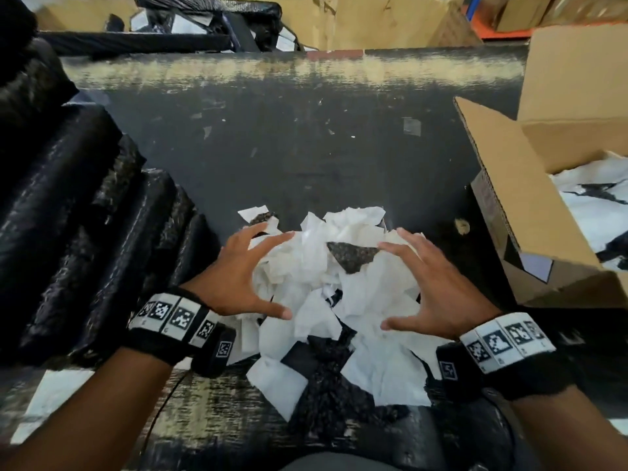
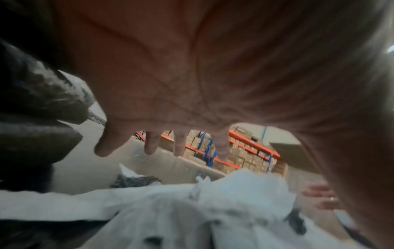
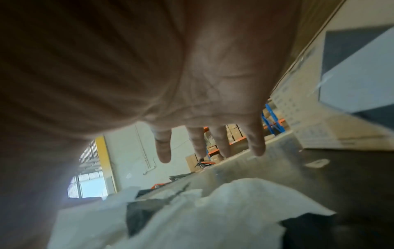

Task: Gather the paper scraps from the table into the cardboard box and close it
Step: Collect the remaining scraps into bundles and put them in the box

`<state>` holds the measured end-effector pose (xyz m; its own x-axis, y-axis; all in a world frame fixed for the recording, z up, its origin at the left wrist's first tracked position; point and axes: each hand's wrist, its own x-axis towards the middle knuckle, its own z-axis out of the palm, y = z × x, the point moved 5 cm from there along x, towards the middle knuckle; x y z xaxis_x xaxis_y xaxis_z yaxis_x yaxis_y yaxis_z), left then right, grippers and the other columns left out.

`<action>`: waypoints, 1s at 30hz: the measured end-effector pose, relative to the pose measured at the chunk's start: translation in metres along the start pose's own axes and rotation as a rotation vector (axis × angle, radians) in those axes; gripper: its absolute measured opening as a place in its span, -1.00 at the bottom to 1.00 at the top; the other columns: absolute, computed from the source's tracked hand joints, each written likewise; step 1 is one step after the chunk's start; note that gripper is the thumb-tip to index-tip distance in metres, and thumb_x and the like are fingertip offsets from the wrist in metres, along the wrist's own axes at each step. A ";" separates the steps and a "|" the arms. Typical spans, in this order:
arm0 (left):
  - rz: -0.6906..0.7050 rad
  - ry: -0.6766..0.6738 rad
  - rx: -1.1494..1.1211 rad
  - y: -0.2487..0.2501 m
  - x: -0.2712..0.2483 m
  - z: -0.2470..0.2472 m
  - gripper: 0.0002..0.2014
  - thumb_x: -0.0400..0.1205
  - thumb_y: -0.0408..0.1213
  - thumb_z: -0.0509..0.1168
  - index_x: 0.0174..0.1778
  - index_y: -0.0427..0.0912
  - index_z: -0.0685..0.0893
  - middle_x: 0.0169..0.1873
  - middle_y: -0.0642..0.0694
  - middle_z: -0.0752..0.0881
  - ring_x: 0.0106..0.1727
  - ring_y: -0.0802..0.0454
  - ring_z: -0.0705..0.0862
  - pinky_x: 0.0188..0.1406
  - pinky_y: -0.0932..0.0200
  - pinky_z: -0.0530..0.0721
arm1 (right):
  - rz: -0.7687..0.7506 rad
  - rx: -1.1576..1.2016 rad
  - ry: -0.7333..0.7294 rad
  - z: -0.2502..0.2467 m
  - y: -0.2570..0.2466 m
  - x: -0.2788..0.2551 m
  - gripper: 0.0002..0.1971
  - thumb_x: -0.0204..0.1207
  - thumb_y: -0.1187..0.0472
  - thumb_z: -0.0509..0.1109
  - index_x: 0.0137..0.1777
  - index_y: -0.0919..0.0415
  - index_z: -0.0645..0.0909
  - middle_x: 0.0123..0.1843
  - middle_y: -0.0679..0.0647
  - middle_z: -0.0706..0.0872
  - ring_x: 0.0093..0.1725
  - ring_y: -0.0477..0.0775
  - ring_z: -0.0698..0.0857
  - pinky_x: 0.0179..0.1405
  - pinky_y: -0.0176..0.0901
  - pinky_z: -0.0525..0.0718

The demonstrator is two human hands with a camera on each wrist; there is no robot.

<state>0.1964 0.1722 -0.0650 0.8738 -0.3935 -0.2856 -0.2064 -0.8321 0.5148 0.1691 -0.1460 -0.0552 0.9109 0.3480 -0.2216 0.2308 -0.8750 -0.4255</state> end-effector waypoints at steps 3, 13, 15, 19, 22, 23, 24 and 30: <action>-0.040 -0.144 0.071 -0.007 0.001 0.024 0.40 -0.03 0.56 0.58 0.60 0.70 -0.24 0.75 0.11 -0.38 0.78 -0.17 -0.35 0.67 -0.57 0.00 | 0.081 -0.088 -0.189 0.017 0.016 -0.008 0.46 -0.13 -0.48 0.66 0.58 -0.60 -0.38 0.74 -0.15 -0.49 0.75 0.17 -0.36 0.69 0.43 -0.01; -0.014 -0.013 0.116 0.006 0.006 0.029 0.44 -0.09 0.61 0.55 0.69 0.35 -0.03 0.74 0.11 -0.18 0.80 -0.19 -0.19 0.61 -0.63 0.13 | 0.054 -0.048 -0.178 0.023 0.012 -0.011 0.45 -0.09 -0.41 0.70 0.63 -0.51 -0.30 0.75 -0.20 -0.43 0.76 0.08 -0.32 0.67 0.32 0.14; -0.004 0.042 0.082 0.013 -0.001 0.010 0.47 -0.10 0.61 0.56 0.70 0.34 -0.06 0.75 0.11 -0.23 0.80 -0.14 -0.19 0.62 -0.63 0.11 | 0.059 -0.069 -0.159 0.009 0.014 -0.015 0.51 -0.13 -0.42 0.71 0.64 -0.49 -0.36 0.72 -0.22 -0.50 0.75 0.09 -0.37 0.66 0.39 0.15; 0.119 -0.018 0.134 0.054 0.008 0.009 0.55 -0.09 0.58 0.57 0.71 0.45 -0.27 0.74 0.16 -0.42 0.77 -0.16 -0.41 0.59 -0.70 -0.05 | 0.005 -0.136 -0.169 0.008 -0.003 0.001 0.56 -0.19 -0.45 0.70 0.62 -0.50 -0.43 0.70 -0.20 -0.56 0.74 0.13 -0.42 0.67 0.50 0.03; 0.113 -0.202 0.268 0.059 0.025 0.047 0.57 -0.08 0.57 0.58 0.68 0.47 -0.37 0.73 0.16 -0.46 0.74 -0.19 -0.50 0.56 -0.74 -0.15 | -0.034 -0.171 -0.273 0.033 -0.013 0.022 0.55 -0.18 -0.49 0.67 0.58 -0.52 -0.49 0.70 -0.19 -0.57 0.73 0.16 -0.43 0.68 0.50 -0.05; 0.089 -0.255 0.309 0.052 0.029 0.059 0.57 -0.07 0.57 0.58 0.68 0.47 -0.39 0.73 0.15 -0.46 0.73 -0.20 -0.49 0.55 -0.77 -0.12 | -0.035 -0.188 -0.318 0.042 -0.012 0.028 0.55 -0.18 -0.50 0.66 0.58 -0.51 -0.49 0.69 -0.19 -0.58 0.73 0.18 -0.43 0.67 0.52 -0.05; 0.068 -0.280 0.342 0.045 0.030 0.067 0.56 -0.07 0.58 0.57 0.68 0.46 -0.39 0.73 0.15 -0.46 0.73 -0.22 -0.49 0.54 -0.77 -0.10 | -0.033 -0.207 -0.347 0.049 -0.011 0.031 0.55 -0.18 -0.51 0.65 0.59 -0.50 -0.48 0.69 -0.18 -0.58 0.73 0.20 -0.43 0.66 0.54 -0.04; -0.004 -0.069 0.357 0.026 0.003 0.050 0.52 -0.14 0.78 0.33 0.66 0.50 -0.40 0.72 0.07 -0.52 0.65 -0.29 -0.64 0.46 -0.80 -0.30 | -0.029 -0.230 -0.250 0.027 0.000 0.018 0.60 -0.33 -0.58 0.60 0.58 -0.53 -0.49 0.69 -0.11 -0.61 0.68 0.28 -0.53 0.58 0.68 -0.16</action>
<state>0.1711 0.1299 -0.0932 0.8459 -0.4049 -0.3472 -0.3541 -0.9131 0.2021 0.1761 -0.1312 -0.0827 0.7971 0.4211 -0.4328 0.3529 -0.9065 -0.2320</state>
